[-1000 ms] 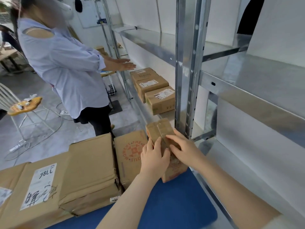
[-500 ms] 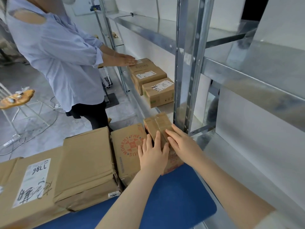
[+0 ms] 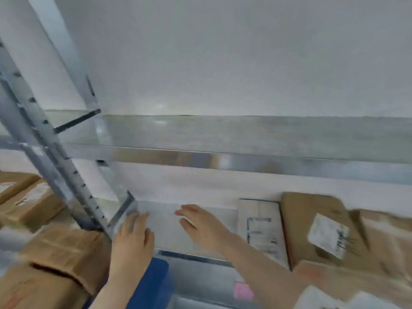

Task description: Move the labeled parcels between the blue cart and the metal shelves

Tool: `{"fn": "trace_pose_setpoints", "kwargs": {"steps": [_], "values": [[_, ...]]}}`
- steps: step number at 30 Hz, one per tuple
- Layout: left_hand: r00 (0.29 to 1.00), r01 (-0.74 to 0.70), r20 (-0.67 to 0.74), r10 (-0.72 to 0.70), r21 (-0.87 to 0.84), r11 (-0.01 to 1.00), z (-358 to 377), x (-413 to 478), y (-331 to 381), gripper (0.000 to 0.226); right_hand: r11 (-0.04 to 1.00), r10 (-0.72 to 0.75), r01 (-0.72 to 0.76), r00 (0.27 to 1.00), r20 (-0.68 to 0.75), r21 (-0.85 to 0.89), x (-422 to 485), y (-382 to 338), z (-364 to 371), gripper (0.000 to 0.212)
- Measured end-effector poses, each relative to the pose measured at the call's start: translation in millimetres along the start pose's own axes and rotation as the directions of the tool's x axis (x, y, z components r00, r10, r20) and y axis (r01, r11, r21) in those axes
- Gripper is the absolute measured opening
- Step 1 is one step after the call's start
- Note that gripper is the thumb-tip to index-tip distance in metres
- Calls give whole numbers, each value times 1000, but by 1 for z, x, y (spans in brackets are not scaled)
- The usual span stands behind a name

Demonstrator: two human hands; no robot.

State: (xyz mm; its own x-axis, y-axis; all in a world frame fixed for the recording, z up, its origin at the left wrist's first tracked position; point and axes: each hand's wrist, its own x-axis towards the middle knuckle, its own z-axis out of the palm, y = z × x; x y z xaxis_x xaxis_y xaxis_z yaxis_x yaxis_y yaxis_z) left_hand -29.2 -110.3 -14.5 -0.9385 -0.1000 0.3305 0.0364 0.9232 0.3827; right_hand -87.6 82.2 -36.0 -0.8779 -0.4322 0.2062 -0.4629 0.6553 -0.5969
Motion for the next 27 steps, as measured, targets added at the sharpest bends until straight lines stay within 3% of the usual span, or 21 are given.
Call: {"fn": "trace_pose_setpoints", "kwargs": {"steps": [5, 11, 16, 21, 27], "values": [[940, -303, 93, 327, -207, 930, 55, -30, 136, 38, 970, 228, -242, 948, -222, -37, -130, 54, -92, 35], [764, -550, 121, 633, -391, 738, 83, -79, 294, 35, 852, 433, -516, 789, -436, -87, -293, 96, -201, 36], [681, -585, 153, 716, -474, 658, 99, -127, 408, 40, 690, 570, -722, 587, -574, -53, -428, 124, -266, 37], [610, -610, 166, 775, -525, 593, 122, -184, 508, 45, 570, 590, -820, 454, -668, -55, -542, 157, -330, 37], [596, -606, 195, 779, -526, 596, 169, -242, 631, 51, 569, 556, -817, 466, -688, -94, -634, 239, -416, 37]]}}
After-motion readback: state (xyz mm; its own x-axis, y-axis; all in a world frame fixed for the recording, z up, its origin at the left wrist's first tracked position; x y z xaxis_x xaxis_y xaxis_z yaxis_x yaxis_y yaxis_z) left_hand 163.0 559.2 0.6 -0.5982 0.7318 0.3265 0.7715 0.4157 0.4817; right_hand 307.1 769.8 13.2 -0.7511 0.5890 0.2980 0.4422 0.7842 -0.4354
